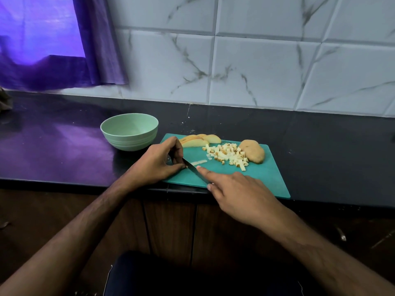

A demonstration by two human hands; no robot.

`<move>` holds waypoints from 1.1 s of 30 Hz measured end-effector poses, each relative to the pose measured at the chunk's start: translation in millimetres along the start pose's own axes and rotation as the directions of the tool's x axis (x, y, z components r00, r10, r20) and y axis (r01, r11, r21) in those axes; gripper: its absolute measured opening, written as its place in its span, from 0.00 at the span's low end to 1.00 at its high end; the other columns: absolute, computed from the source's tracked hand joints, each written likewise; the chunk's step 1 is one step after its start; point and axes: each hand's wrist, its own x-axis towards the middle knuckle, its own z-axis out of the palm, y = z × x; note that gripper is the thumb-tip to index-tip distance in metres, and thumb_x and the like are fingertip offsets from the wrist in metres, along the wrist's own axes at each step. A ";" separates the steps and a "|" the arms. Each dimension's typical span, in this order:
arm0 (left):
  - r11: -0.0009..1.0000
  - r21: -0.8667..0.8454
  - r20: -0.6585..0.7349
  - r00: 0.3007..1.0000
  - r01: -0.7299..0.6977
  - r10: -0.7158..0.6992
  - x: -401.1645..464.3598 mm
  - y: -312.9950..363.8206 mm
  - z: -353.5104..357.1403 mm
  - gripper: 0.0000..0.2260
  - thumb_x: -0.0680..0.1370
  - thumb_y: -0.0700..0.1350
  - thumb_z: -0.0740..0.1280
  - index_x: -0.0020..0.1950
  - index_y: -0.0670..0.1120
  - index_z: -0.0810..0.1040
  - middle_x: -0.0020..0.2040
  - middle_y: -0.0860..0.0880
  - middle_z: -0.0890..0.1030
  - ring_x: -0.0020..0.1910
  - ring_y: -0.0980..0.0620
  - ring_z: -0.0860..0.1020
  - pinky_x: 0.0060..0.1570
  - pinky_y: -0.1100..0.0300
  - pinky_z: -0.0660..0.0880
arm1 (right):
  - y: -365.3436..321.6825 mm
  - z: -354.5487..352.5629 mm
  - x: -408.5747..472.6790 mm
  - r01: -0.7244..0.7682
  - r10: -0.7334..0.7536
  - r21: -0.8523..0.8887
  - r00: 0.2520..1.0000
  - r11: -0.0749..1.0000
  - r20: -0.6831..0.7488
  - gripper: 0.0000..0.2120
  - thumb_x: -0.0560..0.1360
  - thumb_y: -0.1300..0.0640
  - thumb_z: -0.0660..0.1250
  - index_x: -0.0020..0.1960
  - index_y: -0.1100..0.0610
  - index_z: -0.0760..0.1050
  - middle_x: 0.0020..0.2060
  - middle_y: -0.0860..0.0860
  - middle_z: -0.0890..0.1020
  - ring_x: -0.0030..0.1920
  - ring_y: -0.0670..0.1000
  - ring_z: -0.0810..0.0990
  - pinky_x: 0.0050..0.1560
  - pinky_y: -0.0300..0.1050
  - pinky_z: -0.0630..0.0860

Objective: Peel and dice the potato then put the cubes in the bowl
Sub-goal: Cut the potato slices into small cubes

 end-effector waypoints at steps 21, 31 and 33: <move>0.999 -0.042 -0.032 0.999 0.003 -0.004 2.4 -19.8 1.1 0.11 0.79 0.32 0.67 0.56 0.46 0.76 0.52 0.51 0.80 0.49 0.50 0.78 0.42 0.68 0.70 | 40.6 -1.2 0.3 -0.084 0.064 -0.208 0.993 0.975 -0.099 0.25 0.86 0.43 0.46 0.80 0.34 0.43 0.36 0.45 0.72 0.34 0.44 0.71 0.35 0.43 0.71; 0.999 0.050 -0.007 1.000 -0.017 0.017 5.6 -23.6 4.8 0.09 0.79 0.36 0.69 0.55 0.49 0.77 0.52 0.57 0.76 0.51 0.57 0.77 0.46 0.70 0.71 | 95.8 -31.9 6.0 -0.206 0.190 0.552 0.978 0.808 0.087 0.21 0.86 0.48 0.56 0.75 0.28 0.61 0.28 0.49 0.75 0.20 0.45 0.70 0.23 0.40 0.70; 0.994 0.107 0.009 1.000 -0.001 0.000 8.0 -27.5 6.6 0.08 0.79 0.42 0.69 0.56 0.53 0.77 0.54 0.58 0.74 0.52 0.57 0.78 0.51 0.62 0.74 | 102.8 -35.4 4.6 -0.238 0.201 0.742 0.969 0.626 0.141 0.19 0.86 0.50 0.56 0.73 0.30 0.67 0.27 0.50 0.72 0.19 0.47 0.65 0.20 0.37 0.62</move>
